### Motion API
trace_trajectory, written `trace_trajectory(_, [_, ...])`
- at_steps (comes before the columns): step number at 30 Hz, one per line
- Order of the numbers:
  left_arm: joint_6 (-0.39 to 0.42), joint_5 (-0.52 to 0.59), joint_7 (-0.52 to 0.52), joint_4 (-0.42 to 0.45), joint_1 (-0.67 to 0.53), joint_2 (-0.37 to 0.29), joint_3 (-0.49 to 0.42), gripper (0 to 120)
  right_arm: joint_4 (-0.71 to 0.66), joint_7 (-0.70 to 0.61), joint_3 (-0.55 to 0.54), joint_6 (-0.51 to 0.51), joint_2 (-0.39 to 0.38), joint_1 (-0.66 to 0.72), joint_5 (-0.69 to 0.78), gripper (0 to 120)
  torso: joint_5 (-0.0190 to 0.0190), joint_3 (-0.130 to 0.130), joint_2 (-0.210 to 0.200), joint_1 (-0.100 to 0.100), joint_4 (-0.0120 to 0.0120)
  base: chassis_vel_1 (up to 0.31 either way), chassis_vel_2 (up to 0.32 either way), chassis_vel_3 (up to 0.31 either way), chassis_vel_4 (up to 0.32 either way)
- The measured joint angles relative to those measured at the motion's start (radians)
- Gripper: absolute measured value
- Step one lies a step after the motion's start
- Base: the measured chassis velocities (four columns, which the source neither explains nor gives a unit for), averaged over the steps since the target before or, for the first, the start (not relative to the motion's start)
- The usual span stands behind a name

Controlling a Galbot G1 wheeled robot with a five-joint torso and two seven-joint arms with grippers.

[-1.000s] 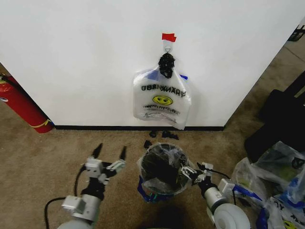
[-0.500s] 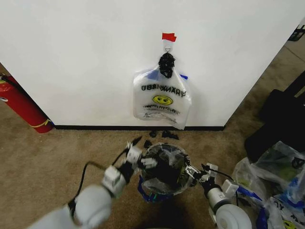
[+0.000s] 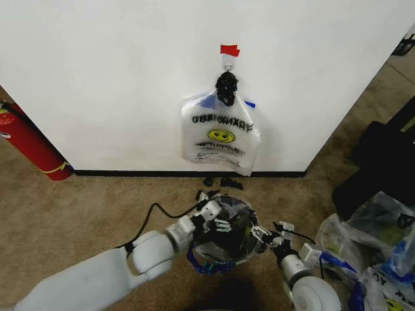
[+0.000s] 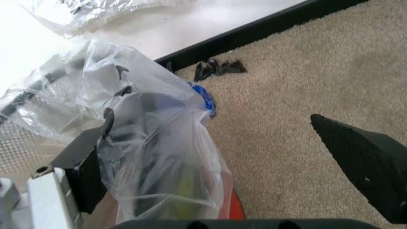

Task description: Pick up the garbage bag from the wall and place it over the trash bin.

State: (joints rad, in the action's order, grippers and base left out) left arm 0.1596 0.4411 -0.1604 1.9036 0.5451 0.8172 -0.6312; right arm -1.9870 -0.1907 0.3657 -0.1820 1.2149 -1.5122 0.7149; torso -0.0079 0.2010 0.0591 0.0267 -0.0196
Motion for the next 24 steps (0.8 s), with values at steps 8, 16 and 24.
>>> trace_trajectory(8, [0.0, -0.02, 0.015, -0.083, -0.074, 0.021, -0.105, 100, -0.004, -0.001, -0.003, -0.002, -0.003, 0.003, -0.003, 100, 0.0, 0.0, 0.0, 0.0, 0.0004, 0.0, 0.0, 0.0, 0.0])
trace_trajectory(16, [-0.002, -0.026, -0.005, -0.131, -0.102, 0.062, -0.143, 100, -0.006, 0.0, -0.003, -0.003, -0.01, -0.002, -0.012, 100, 0.0, 0.0, 0.0, 0.0, 0.0003, 0.0, 0.0, 0.0, 0.0])
trace_trajectory(24, [-0.004, 0.008, -0.032, -0.139, -0.112, 0.086, -0.15, 100, -0.006, 0.003, -0.005, -0.003, -0.013, -0.004, -0.018, 100, 0.0, 0.0, 0.0, 0.0, 0.0003, 0.0, 0.0, 0.0, 0.0])
